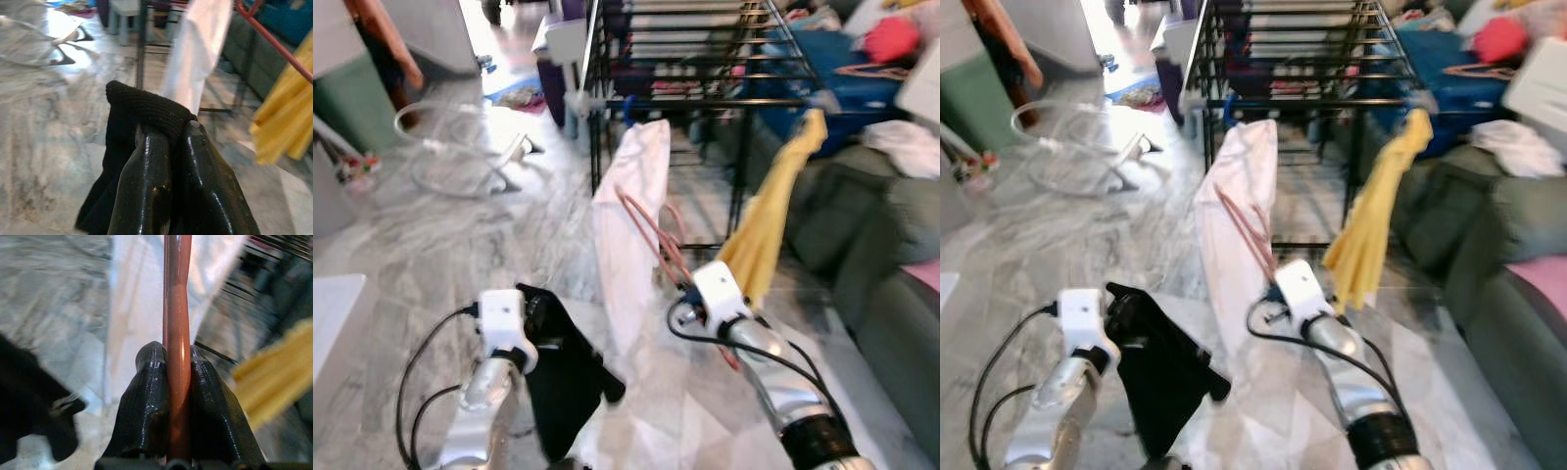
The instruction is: Hang hanger
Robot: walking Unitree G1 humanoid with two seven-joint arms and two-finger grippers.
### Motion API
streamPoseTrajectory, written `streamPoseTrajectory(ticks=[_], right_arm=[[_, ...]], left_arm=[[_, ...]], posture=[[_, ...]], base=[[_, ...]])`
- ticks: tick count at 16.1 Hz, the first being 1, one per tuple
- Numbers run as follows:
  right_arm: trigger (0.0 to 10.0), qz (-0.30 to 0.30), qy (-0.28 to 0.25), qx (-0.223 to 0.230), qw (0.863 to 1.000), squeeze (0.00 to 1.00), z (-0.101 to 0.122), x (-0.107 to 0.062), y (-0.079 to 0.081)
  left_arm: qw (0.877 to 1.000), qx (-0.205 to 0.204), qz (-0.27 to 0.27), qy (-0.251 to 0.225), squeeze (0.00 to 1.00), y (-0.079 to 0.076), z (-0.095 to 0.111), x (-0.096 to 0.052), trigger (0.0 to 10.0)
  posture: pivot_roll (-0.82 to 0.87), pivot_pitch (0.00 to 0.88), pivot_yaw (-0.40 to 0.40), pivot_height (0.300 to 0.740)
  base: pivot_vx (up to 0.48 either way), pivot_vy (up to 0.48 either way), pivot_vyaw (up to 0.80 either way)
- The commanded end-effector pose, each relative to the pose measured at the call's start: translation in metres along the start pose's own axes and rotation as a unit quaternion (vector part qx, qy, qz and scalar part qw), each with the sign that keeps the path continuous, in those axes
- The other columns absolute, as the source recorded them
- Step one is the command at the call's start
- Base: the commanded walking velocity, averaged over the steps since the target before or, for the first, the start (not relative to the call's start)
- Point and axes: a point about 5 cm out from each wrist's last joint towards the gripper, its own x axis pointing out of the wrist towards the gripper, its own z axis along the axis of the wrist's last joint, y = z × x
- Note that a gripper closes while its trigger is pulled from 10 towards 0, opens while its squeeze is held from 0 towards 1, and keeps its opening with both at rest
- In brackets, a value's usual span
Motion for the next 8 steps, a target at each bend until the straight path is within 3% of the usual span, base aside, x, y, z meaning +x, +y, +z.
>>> streamPoseTrajectory(ticks=[1,4,7,8], right_arm=[[10.0,-0.011,-0.02,0.008,1.0,0.0,0.007,0.0018,0.0002],[10.0,-0.022,-0.021,0.017,0.999,0.0,0.0053,0.0003,0.0001],[10.0,-0.022,-0.02,0.02,0.999,0.0,0.0021,-0.0032,0.0025],[10.0,-0.026,-0.017,0.024,0.999,0.0,-0.0011,-0.007,0.0003]], left_arm=[[1.0,0.014,0.002,-0.017,0.0,0.0063,0.0114,0.002,10.0],[1.0,0.019,-0.009,-0.015,0.0,0.0032,0.0113,0.0022,10.0],[0.999,0.041,-0.03,-0.014,0.0,0.0014,0.0133,0.0029,10.0],[0.996,0.057,-0.065,-0.023,0.0,0.0004,0.017,0.0031,10.0]], posture=[[-0.07,0.0,0.077,0.74],[-0.08,0.0,0.101,0.74],[-0.09,0.0,0.119,0.74],[-0.1,0.0,0.125,0.74]], base=[[-0.334,0.0,0.0],[-0.333,0.0,0.0],[0.0,0.0,0.0],[0.0,0.0,0.0]])
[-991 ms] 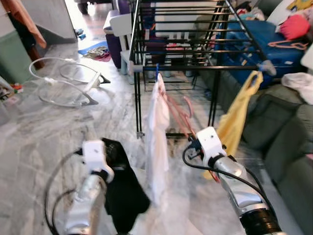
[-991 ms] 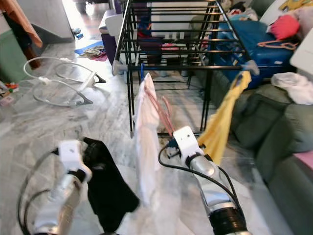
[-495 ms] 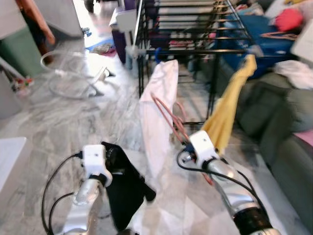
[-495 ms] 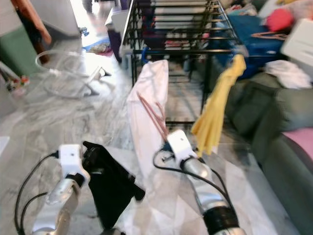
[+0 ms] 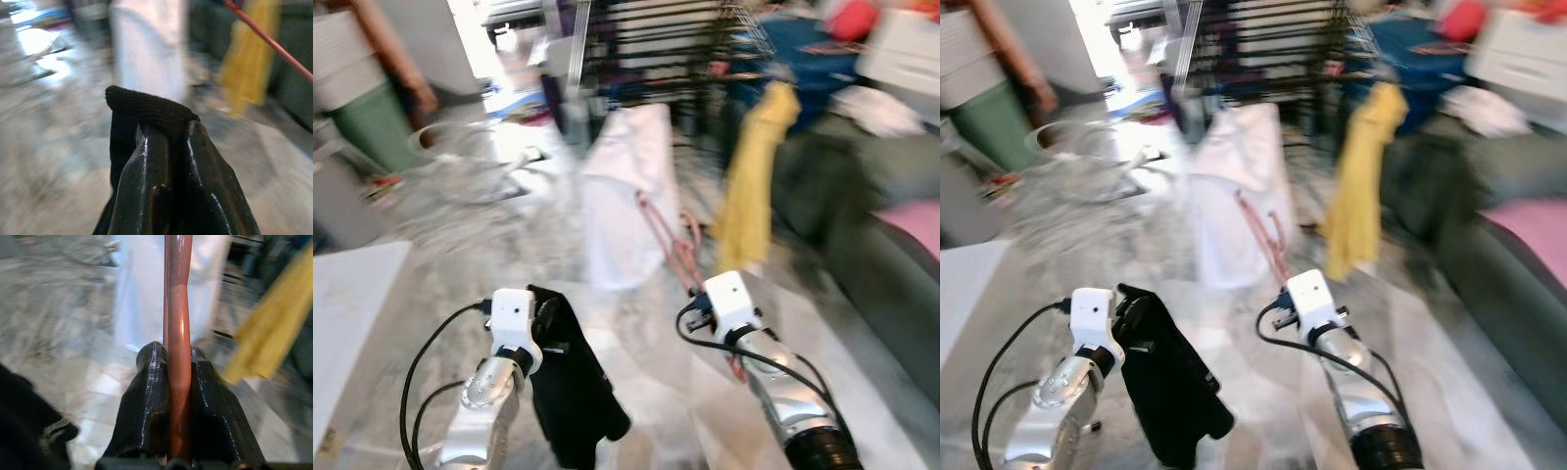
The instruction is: Hang hanger
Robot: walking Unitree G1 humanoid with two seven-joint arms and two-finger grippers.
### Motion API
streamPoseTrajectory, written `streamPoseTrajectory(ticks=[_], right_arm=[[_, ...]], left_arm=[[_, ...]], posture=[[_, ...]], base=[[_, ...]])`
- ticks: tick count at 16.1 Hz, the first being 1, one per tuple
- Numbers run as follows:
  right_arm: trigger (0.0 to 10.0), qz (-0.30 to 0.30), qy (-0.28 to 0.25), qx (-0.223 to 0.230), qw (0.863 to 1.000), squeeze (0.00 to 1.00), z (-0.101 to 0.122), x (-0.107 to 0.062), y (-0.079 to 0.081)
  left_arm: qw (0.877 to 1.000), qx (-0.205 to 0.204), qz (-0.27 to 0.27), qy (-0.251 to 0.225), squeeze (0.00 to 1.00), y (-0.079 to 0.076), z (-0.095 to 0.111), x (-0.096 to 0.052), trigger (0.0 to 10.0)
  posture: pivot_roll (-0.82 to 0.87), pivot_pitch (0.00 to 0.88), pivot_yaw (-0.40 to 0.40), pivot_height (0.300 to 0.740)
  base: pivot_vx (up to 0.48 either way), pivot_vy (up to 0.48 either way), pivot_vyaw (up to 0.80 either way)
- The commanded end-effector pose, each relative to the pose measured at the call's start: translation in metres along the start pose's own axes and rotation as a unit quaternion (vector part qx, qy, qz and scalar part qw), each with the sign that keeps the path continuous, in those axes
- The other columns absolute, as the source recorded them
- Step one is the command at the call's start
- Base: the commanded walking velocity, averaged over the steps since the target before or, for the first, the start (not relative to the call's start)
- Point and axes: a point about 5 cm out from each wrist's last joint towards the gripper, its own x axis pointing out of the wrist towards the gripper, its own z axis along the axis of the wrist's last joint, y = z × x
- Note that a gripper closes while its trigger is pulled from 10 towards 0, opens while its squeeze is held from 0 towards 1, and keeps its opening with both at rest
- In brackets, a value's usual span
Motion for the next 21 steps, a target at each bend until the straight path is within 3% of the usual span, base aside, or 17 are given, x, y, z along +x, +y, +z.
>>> streamPoseTrajectory(ticks=[1,6,7,9,11,12,14,15,16,17,20,21], right_arm=[[10.0,0.002,-0.015,0.008,1.0,0.0,0.007,0.0,0.003],[10.0,-0.014,-0.002,0.01,1.0,0.0,-0.001,-0.01,-0.007],[10.0,-0.005,-0.003,0.009,1.0,0.0,-0.002,-0.012,-0.008],[10.0,0.004,-0.007,-0.002,1.0,0.0,0.0,-0.016,-0.013],[10.0,0.025,-0.008,-0.031,0.999,0.0,0.002,-0.02,-0.022],[10.0,0.035,-0.008,-0.045,0.998,0.0,0.003,-0.024,-0.028],[10.0,0.042,-0.01,-0.053,0.998,0.0,0.006,-0.027,-0.034],[10.0,0.06,-0.014,-0.054,0.997,0.0,0.007,-0.029,-0.033],[10.0,0.103,-0.024,-0.057,0.993,0.0,0.01,-0.035,-0.029],[10.0,0.127,-0.028,-0.052,0.99,0.0,0.013,-0.038,-0.028],[10.0,0.223,-0.028,-0.063,0.972,0.0,0.026,-0.053,-0.03],[10.0,0.249,-0.018,-0.08,0.965,0.0,0.029,-0.061,-0.039]], left_arm=[[0.999,0.032,-0.019,-0.032,0.0,0.007,0.017,0.001,10.0],[0.987,0.114,-0.111,-0.032,0.0,0.019,0.035,0.007,10.0],[0.97,0.18,-0.164,-0.026,0.0,0.018,0.041,0.008,10.0],[0.92,0.297,-0.257,0.003,0.0,0.015,0.043,0.005,10.0],[0.844,0.43,-0.312,0.068,0.0,0.028,0.04,0.003,10.0],[0.817,0.476,-0.316,0.08,0.0,0.039,0.046,0.004,10.0],[0.798,0.519,-0.295,0.082,0.0,0.052,0.059,0.012,10.0],[0.781,0.552,-0.281,0.072,0.0,0.057,0.064,0.015,10.0],[0.741,0.618,-0.259,0.045,0.0,0.061,0.071,0.019,10.0],[0.713,0.655,-0.249,0.025,0.0,0.063,0.076,0.02,10.0],[0.668,0.707,-0.229,0.037,0.0,0.074,0.076,0.025,10.0],[0.645,0.734,-0.209,0.032,0.0,0.078,0.079,0.028,10.0]], posture=[[-0.1,0.0,0.133,0.74],[-0.12,0.0,0.155,0.74],[-0.13,0.0,0.159,0.74],[-0.13,0.0,0.158,0.74],[-0.13,0.0,0.16,0.74],[-0.13,0.0,0.164,0.74],[-0.14,0.0,0.168,0.74],[-0.14,0.0,0.169,0.74],[-0.14,0.0,0.171,0.74],[-0.14,0.0,0.171,0.74],[-0.14,0.0,0.169,0.74],[-0.14,0.0,0.169,0.74]], base=[[0.0,0.0,0.0],[0.0,0.0,0.0],[0.0,0.0,0.0],[0.0,0.0,0.0],[0.0,0.0,0.0],[0.0,0.0,0.0],[0.0,0.0,0.0],[0.0,0.0,0.0],[0.0,0.0,0.0],[0.0,0.0,0.0],[0.0,0.0,0.0],[0.0,0.0,0.0]])
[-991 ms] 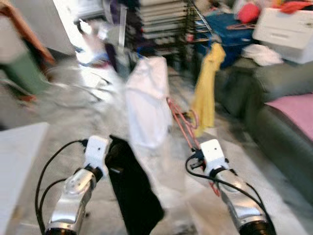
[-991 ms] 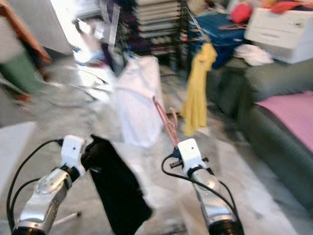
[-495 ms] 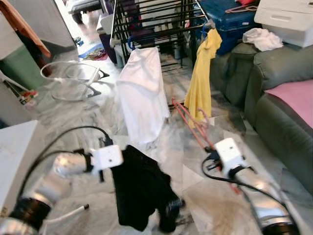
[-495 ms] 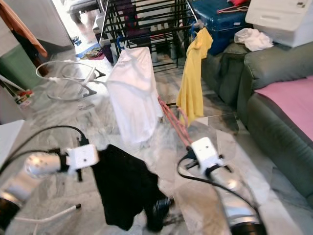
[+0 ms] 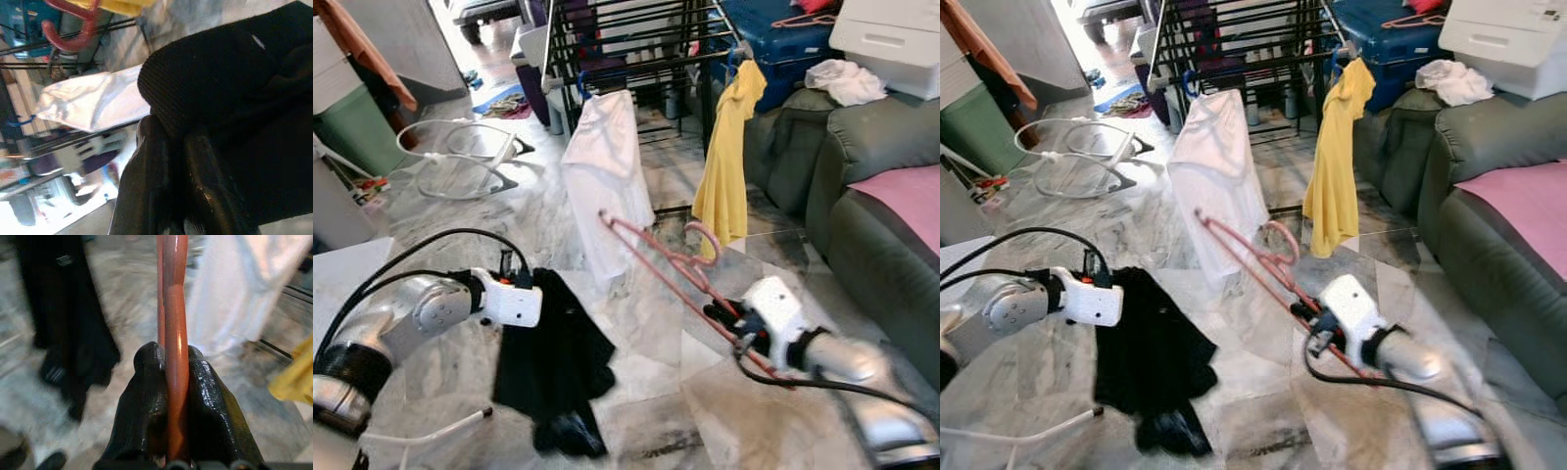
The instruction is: Hang hanger
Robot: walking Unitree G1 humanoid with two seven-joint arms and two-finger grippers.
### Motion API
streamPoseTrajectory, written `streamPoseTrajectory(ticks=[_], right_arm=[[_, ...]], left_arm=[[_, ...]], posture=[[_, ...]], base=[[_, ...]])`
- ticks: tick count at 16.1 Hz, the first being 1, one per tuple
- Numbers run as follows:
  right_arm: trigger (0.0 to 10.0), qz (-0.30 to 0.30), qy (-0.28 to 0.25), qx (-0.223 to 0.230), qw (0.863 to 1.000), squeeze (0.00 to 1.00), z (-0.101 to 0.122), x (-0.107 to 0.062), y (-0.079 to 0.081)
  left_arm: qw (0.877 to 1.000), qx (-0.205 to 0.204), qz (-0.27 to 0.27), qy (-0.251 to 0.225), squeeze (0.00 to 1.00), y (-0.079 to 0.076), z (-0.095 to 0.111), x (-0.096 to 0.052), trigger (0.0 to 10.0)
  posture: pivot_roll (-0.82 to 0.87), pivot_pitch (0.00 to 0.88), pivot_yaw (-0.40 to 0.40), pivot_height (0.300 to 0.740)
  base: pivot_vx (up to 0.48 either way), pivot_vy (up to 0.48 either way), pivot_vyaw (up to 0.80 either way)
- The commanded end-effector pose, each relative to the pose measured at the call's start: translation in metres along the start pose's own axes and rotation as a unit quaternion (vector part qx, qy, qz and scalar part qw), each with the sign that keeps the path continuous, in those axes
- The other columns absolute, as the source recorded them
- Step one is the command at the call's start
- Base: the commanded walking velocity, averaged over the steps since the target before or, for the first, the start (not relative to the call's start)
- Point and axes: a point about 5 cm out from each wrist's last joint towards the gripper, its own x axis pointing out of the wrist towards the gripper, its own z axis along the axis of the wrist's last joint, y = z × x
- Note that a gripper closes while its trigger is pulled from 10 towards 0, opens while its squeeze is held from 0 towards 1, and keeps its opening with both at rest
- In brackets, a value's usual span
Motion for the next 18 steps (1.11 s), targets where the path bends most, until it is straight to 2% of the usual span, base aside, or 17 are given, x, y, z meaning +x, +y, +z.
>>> streamPoseTrajectory(ticks=[1,2,4,7,10,12,15,17,18], right_arm=[[10.0,0.034,-0.009,-0.004,0.999,0.0,0.008,-0.005,0.0],[10.0,0.051,-0.003,0.005,0.999,0.0,0.011,-0.015,-0.005],[10.0,0.076,-0.002,0.021,0.997,0.0,0.013,-0.024,-0.006],[10.0,0.112,0.01,0.037,0.993,0.0,0.011,-0.029,0.0],[10.0,0.144,0.017,0.053,0.988,0.0,0.009,-0.029,0.007],[10.0,0.165,0.022,0.062,0.984,0.0,0.009,-0.031,0.012],[10.0,0.197,0.021,0.085,0.977,0.0,0.007,-0.025,0.025],[10.0,0.195,0.028,0.112,0.974,0.0,-0.003,-0.012,0.034],[10.0,0.184,0.032,0.142,0.972,0.0,-0.009,-0.004,0.038]], left_arm=[[0.999,0.026,0.023,0.028,0.0,0.01,-0.013,-0.007,10.0],[0.996,0.039,0.071,0.029,0.0,0.02,-0.016,-0.008,10.0],[0.992,0.058,0.11,0.029,0.0,0.028,-0.017,-0.01,10.0],[0.98,0.081,0.18,-0.022,0.0,0.044,-0.006,-0.012,10.0],[0.965,0.093,0.224,-0.099,0.0,0.05,0.011,-0.012,10.0],[0.956,0.099,0.249,-0.119,0.0,0.053,0.015,-0.012,10.0],[0.94,0.096,0.288,-0.156,0.0,0.063,0.026,-0.012,10.0],[0.923,0.084,0.321,-0.193,0.0,0.074,0.039,-0.013,10.0],[0.918,0.08,0.327,-0.209,0.0,0.076,0.045,-0.013,10.0]], posture=[[-0.14,0.0,0.169,0.74],[-0.14,0.0,0.172,0.74],[-0.14,0.0,0.183,0.74],[-0.14,0.0,0.191,0.74],[-0.14,0.0,0.199,0.74],[-0.14,0.0,0.2,0.74],[-0.14,0.0,0.197,0.74],[-0.14,0.0,0.194,0.74],[-0.14,0.0,0.186,0.74]], base=[[0.0,0.0,0.0],[0.0,0.0,0.0],[0.0,0.0,0.0],[0.0,0.0,0.0],[0.0,0.0,0.0],[0.0,0.0,0.0],[0.0,0.0,0.0],[0.0,0.0,0.0],[0.0,0.0,0.0]])
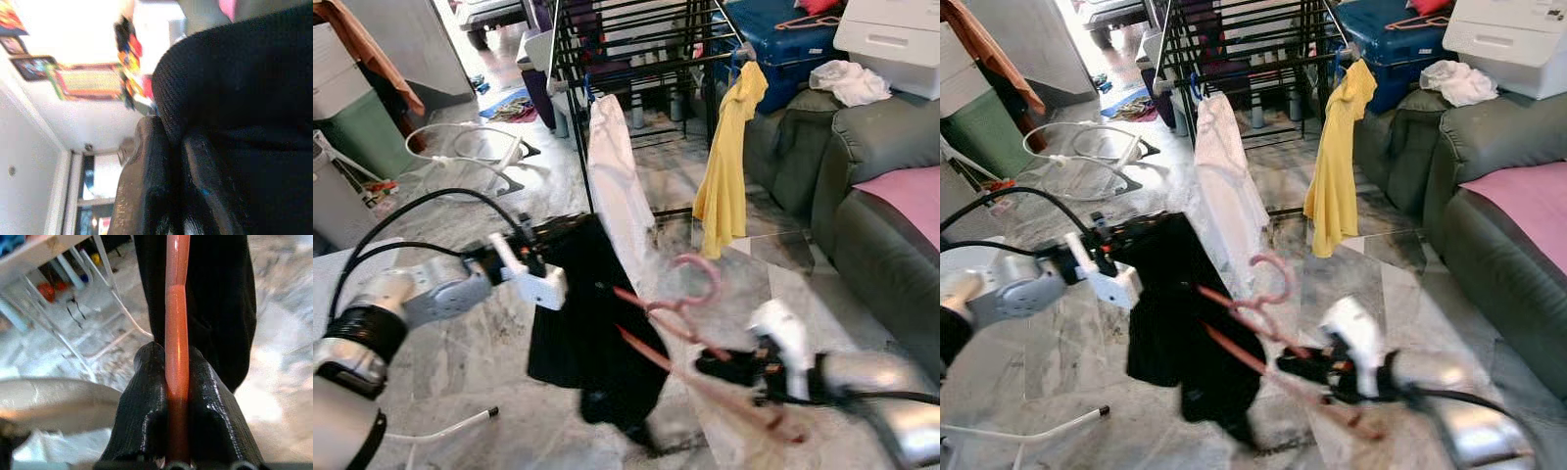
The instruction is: Hang hanger
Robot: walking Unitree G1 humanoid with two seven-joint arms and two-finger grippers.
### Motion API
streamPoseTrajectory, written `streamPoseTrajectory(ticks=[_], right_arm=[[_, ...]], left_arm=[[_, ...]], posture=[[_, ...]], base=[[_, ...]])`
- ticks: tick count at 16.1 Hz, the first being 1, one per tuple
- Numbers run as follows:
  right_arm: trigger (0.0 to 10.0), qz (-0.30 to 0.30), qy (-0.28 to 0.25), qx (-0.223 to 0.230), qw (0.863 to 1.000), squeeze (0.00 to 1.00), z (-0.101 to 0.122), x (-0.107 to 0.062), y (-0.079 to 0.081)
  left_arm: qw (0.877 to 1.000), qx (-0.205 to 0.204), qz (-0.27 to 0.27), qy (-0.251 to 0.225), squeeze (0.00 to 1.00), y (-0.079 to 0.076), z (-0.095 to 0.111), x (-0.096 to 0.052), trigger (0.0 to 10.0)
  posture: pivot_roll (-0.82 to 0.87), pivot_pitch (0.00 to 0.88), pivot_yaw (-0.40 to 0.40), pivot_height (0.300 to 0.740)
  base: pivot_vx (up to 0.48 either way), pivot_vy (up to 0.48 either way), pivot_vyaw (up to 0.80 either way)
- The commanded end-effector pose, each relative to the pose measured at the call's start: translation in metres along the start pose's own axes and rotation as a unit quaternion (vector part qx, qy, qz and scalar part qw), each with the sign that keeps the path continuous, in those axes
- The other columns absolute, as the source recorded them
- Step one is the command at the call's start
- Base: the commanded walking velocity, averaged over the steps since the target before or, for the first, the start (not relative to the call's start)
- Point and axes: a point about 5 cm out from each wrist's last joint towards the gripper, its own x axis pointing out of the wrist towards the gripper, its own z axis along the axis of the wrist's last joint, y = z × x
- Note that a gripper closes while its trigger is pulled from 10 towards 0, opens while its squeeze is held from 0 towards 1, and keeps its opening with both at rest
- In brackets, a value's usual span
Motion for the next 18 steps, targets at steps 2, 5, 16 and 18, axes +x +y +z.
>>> streamPoseTrajectory(ticks=[2,5,16,18], right_arm=[[10.0,-0.037,0.003,0.044,0.998,0.0,-0.01,0.014,-0.007],[10.0,-0.11,-0.004,0.147,0.983,0.0,-0.031,0.013,-0.024],[10.0,-0.22,-0.118,0.277,0.928,0.0,-0.009,-0.005,-0.064],[10.0,-0.21,-0.071,0.292,0.93,0.0,-0.03,0.005,-0.051]], left_arm=[[0.998,0.0,0.058,-0.003,0.0,0.025,-0.001,0.003,10.0],[0.995,-0.003,0.092,0.024,0.0,0.034,-0.007,-0.007,10.0],[0.983,-0.142,0.067,0.091,0.0,-0.02,0.008,-0.016,10.0],[0.975,-0.174,0.1,0.093,0.0,-0.023,0.018,-0.004,10.0]], posture=[[-0.13,0.0,0.18,0.74],[-0.13,0.0,0.172,0.74],[-0.14,0.0,0.176,0.74],[-0.14,0.0,0.172,0.74]], base=[[0.0,0.0,0.0],[0.0,0.0,0.0],[0.0,0.0,0.0],[0.0,0.0,0.0]])
